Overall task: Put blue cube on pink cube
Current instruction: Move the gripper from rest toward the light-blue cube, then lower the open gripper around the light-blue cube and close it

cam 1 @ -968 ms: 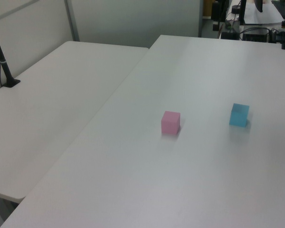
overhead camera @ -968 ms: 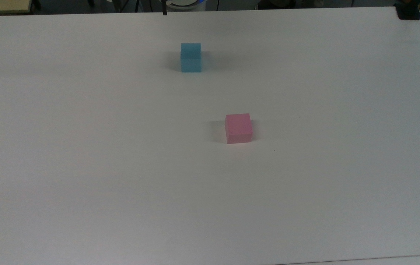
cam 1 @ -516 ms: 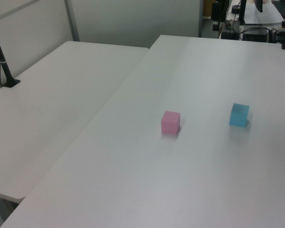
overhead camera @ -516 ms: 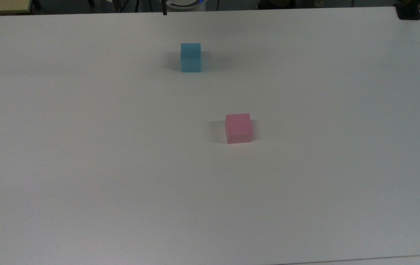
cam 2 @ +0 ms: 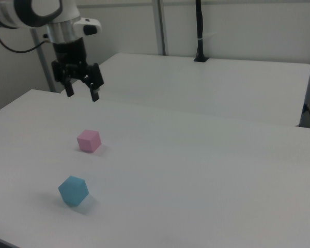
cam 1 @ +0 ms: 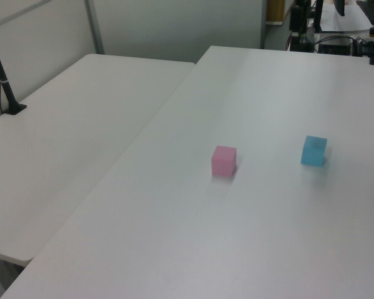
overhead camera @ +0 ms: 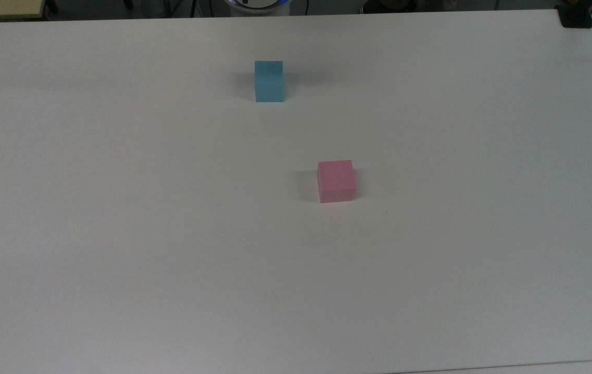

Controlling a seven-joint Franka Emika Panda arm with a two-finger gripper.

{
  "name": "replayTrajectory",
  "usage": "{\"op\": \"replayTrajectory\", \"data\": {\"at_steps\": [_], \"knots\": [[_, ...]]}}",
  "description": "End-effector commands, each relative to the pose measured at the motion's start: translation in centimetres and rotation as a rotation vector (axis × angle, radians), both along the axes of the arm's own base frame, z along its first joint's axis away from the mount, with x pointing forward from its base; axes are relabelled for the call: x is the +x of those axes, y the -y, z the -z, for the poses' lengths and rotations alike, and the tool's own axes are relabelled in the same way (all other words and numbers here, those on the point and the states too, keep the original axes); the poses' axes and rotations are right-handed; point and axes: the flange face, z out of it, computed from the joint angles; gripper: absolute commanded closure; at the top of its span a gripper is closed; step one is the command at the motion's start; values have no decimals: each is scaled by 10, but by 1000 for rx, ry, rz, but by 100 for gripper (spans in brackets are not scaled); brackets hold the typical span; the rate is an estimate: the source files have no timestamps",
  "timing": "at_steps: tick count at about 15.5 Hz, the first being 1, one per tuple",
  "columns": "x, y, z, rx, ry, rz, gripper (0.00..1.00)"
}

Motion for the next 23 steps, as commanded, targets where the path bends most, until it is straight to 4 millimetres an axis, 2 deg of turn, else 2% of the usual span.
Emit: {"op": "replayTrajectory", "data": {"at_steps": [1,5,8,11,14,16,18,23], "knots": [[-52,-17,6,19,20,-28,0],[-82,-29,23,23,-5,-61,0],[-94,-29,31,25,-5,-65,0],[-97,-29,39,26,4,-71,0],[-94,-30,57,27,16,-72,0],[-92,-31,81,27,27,-73,0],[-90,-41,118,26,33,-88,0],[-91,-55,196,23,10,-93,0]]}}
